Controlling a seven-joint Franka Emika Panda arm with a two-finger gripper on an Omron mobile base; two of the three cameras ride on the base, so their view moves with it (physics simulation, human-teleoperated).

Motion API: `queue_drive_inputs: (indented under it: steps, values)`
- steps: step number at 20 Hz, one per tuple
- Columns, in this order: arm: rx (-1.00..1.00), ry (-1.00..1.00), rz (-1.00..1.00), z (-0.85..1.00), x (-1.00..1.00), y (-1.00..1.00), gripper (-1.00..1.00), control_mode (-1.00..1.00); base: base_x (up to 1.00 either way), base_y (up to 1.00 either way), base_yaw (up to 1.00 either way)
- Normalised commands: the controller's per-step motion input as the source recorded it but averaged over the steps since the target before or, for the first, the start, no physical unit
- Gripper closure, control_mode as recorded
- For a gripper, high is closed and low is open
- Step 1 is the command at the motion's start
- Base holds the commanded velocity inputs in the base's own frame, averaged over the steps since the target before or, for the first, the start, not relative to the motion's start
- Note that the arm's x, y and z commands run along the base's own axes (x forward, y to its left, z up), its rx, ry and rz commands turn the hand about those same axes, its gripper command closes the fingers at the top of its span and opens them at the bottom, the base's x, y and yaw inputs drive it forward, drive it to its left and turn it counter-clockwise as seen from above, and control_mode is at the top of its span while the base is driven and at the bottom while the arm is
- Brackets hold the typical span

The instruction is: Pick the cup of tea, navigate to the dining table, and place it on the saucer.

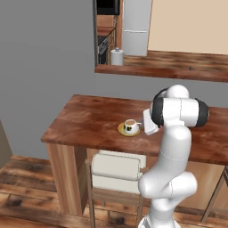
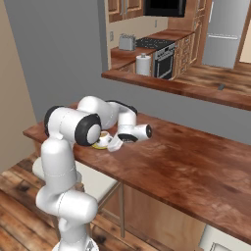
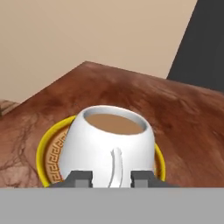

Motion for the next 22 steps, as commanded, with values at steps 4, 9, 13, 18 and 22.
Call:
queue_drive_inputs:
  steps: [4,9,13,18,22]
  values:
    - [0.00,0.06,0.00,0.00,0.00,0.11,-1.00,-1.00,0.00,0.00,0.00]
    - [0.00,0.03,0.00,0.00,0.00,0.04,-1.00,-1.00,0.00,0.00,0.00]
    - [0.00,0.00,0.00,0.27,0.00,0.00,-1.00,-1.00,0.00,0.00,0.00]
    - [0.00,0.00,0.00,0.83,-0.47,-0.01,-1.00,-1.00,0.00,0.00,0.00]
    - [0.00,-0.01,0.00,0.98,-0.82,0.00,-1.00,-1.00,0.00,0.00,0.00]
